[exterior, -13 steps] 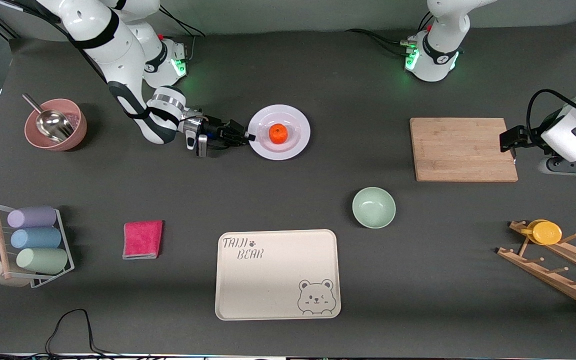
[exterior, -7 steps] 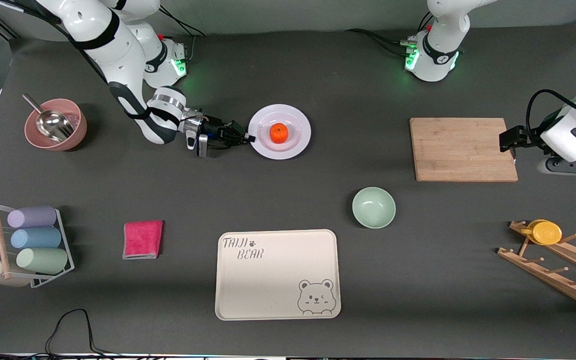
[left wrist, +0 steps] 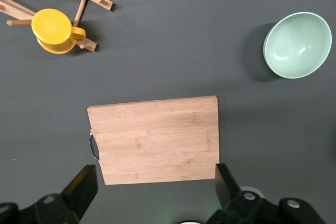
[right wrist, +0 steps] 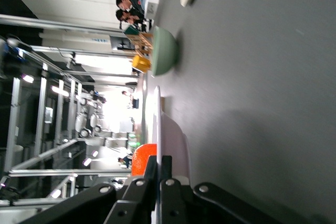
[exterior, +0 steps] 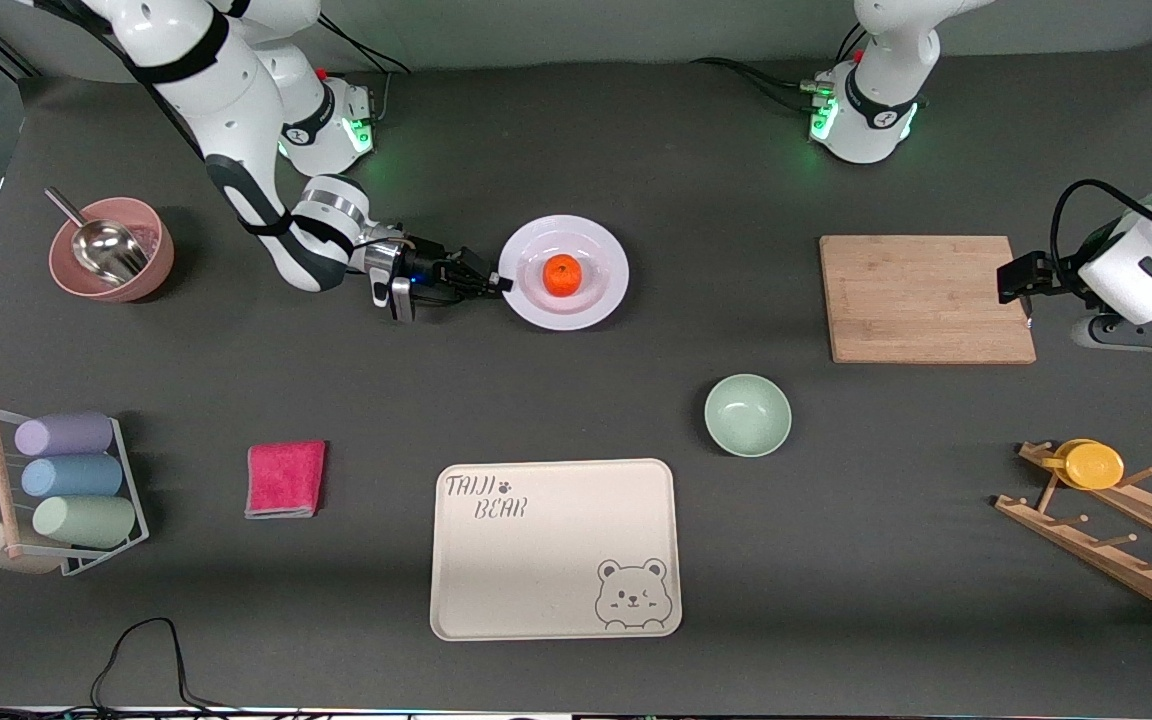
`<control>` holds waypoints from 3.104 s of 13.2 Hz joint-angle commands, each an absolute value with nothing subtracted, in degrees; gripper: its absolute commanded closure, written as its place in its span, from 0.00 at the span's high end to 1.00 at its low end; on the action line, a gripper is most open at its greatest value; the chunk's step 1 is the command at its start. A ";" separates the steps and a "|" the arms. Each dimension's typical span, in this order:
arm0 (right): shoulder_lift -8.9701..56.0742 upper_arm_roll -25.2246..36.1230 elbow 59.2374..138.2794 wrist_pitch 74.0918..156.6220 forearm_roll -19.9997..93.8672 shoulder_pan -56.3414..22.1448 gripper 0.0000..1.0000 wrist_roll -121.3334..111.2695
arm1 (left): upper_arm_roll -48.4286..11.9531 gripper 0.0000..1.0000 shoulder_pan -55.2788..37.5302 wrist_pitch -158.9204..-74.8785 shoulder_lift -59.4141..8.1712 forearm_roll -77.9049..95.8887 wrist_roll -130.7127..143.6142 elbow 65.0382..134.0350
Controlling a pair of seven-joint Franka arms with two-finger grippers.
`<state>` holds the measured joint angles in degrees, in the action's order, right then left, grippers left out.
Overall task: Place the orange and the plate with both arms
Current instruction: 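Grasp the white plate rim with the right gripper, then carry the plate with the orange onto the bear tray, right gripper, then lower the plate onto the tray and open the right gripper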
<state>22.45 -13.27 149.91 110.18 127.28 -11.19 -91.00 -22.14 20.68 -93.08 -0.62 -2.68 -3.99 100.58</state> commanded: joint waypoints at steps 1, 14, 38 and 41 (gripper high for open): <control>12.24 -13.71 152.40 110.04 127.97 -11.34 0.00 -81.59 | -21.88 1.00 20.57 -93.69 0.18 -2.02 -5.10 101.43; 5.51 -14.94 135.21 113.90 100.47 -1.23 0.00 -46.51 | -21.88 1.00 20.57 -99.04 1.58 -1.06 -5.19 100.02; 67.14 -9.05 61.35 125.51 87.89 -7.12 0.00 -41.12 | -19.16 1.00 22.50 -100.19 9.32 5.89 -7.65 106.17; 68.81 -9.05 61.61 125.51 90.87 -7.12 0.00 -44.81 | -19.25 1.00 22.24 -101.68 8.88 5.89 -7.56 106.17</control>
